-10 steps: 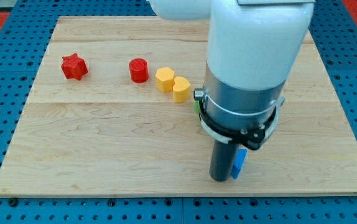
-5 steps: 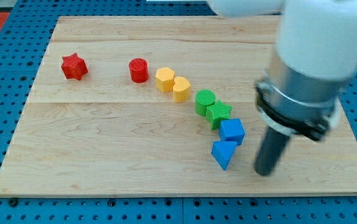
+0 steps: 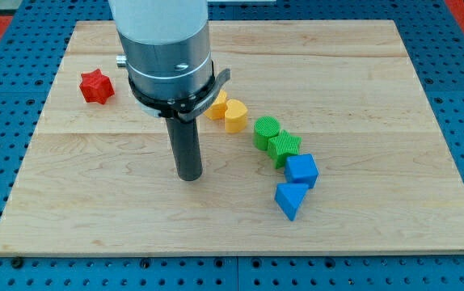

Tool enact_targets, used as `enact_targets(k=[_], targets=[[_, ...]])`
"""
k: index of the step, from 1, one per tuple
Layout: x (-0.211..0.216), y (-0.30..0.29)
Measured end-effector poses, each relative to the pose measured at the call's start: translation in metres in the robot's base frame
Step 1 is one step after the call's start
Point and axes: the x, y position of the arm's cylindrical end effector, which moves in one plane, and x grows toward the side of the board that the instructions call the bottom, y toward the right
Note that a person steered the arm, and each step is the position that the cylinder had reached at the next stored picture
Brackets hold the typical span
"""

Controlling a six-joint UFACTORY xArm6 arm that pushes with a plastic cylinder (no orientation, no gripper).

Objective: Adjust the red blocks diagonally

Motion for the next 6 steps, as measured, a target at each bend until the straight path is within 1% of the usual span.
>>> enact_targets(k=[1,2,3,4,5,6], targets=[[0.043,0.006],[0.068,0.005],[0.082,0.058],[0.097,0.161],[0.097,0.249],[0.097,0.257]])
